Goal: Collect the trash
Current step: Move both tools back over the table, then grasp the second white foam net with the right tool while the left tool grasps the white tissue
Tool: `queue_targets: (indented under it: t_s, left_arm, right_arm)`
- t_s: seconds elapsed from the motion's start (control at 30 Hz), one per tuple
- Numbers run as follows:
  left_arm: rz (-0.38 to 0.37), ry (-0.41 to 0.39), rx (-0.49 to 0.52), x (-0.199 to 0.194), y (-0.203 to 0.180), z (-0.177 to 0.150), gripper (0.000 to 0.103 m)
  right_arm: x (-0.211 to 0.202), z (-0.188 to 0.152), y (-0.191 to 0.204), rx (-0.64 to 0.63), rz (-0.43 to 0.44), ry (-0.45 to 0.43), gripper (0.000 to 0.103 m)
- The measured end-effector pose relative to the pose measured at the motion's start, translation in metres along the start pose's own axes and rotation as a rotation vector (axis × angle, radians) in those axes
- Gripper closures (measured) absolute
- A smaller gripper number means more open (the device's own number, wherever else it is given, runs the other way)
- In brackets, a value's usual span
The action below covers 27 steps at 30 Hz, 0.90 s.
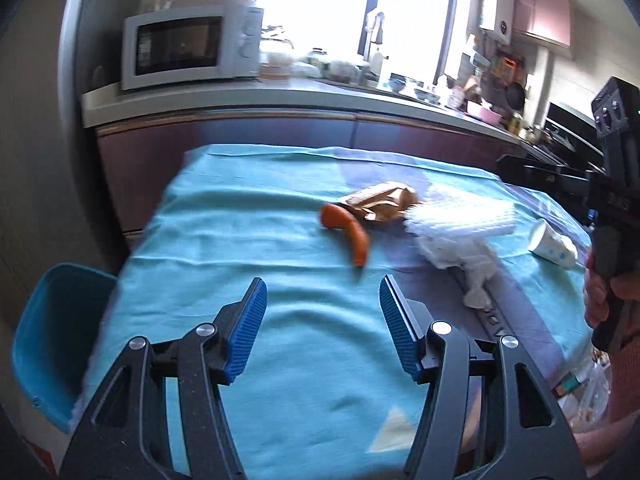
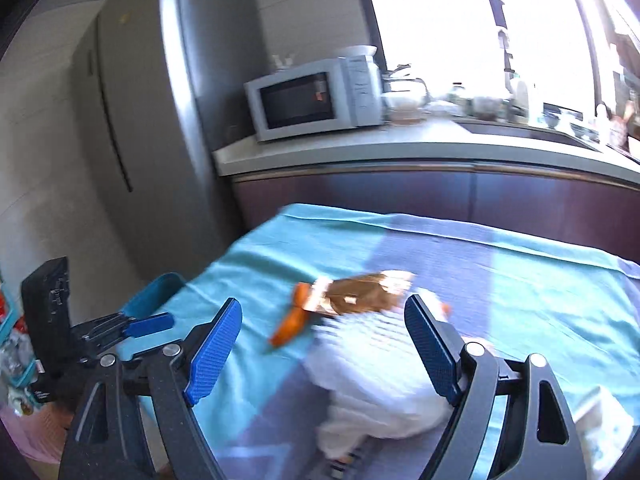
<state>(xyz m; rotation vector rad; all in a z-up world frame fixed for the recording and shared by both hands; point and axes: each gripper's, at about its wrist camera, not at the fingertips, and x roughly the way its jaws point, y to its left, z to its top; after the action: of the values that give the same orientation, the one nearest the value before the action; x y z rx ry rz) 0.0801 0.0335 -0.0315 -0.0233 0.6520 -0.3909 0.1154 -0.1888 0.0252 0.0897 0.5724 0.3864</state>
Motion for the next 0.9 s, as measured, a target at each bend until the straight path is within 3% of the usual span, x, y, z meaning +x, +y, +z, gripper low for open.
queue_targets:
  t_s: [0.2,0.47,0.73,0.9]
  left_arm:
    - [-0.058,0.035,0.055,0.023,-0.034,0.003,0.045]
    - [-0.107,0.074,0.090,0.042,-0.057,0.004,0.045]
    - [-0.137,0.097,0.122,0.053,-0.072,0.005,0.045]
    - [-0.167,0.112,0.132,0.058,-0.080,0.007,0.047]
  right_arm:
    - [0.012,-0.011,-0.044,0.072,-0.038,0.055,0.024]
    - [0.027,-0.021,-0.050,0.099,0.013,0.106,0.036]
    - [0.024,-0.023,-0.050,0.107,0.050,0.114,0.089]
    - [0.006,-0.020,-0.053,0.139,0.080,0.049,0.092]
